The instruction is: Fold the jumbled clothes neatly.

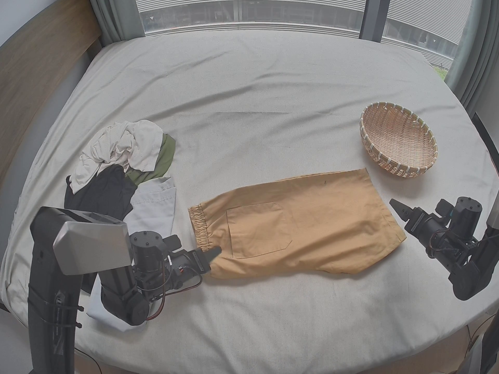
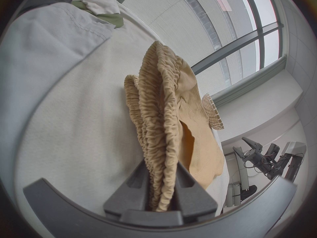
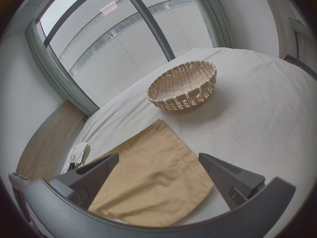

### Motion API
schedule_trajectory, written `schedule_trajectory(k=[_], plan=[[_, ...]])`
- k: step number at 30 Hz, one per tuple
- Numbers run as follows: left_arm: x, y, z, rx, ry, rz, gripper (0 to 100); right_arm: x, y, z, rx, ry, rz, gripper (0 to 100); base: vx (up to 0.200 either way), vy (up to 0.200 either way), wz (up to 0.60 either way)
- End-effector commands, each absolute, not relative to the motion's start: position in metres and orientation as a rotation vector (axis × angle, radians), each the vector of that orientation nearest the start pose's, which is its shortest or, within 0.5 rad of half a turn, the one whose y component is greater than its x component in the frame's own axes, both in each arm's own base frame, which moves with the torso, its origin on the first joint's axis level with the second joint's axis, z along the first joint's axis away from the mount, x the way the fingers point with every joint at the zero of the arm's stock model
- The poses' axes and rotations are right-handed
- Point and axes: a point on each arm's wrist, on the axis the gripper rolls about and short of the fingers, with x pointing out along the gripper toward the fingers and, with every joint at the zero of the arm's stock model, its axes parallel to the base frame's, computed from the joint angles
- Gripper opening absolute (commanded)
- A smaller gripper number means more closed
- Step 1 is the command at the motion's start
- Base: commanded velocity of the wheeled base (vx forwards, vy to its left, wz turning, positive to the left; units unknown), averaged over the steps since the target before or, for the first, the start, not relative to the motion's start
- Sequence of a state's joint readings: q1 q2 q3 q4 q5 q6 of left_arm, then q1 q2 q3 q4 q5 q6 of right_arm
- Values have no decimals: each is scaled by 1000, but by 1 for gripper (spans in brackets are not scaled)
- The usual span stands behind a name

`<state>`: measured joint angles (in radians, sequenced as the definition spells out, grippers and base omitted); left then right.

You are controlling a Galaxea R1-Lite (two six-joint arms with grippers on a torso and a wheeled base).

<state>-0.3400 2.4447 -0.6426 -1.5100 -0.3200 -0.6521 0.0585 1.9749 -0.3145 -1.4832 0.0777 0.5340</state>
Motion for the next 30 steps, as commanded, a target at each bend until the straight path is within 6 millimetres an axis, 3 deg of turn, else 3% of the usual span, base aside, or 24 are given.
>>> schedule_trajectory(k=[1,7,15,20,24,30], plan=[[319,-100,26,-638,462,-527,0,280,24,69,532,241,96,100,0,0,0],[293,-64,61,-657,444,-502,0,284,25,59,532,249,97,100,0,0,0],[265,-31,76,-681,431,-463,0,286,27,55,534,256,103,100,0,0,0],[263,-18,77,-690,417,-420,0,284,33,56,533,262,123,100,0,0,0],[262,-28,77,-681,431,-458,0,283,38,56,532,266,138,100,0,0,0],[264,-74,78,-628,456,-625,0,282,44,54,535,278,155,100,0,0,0]])
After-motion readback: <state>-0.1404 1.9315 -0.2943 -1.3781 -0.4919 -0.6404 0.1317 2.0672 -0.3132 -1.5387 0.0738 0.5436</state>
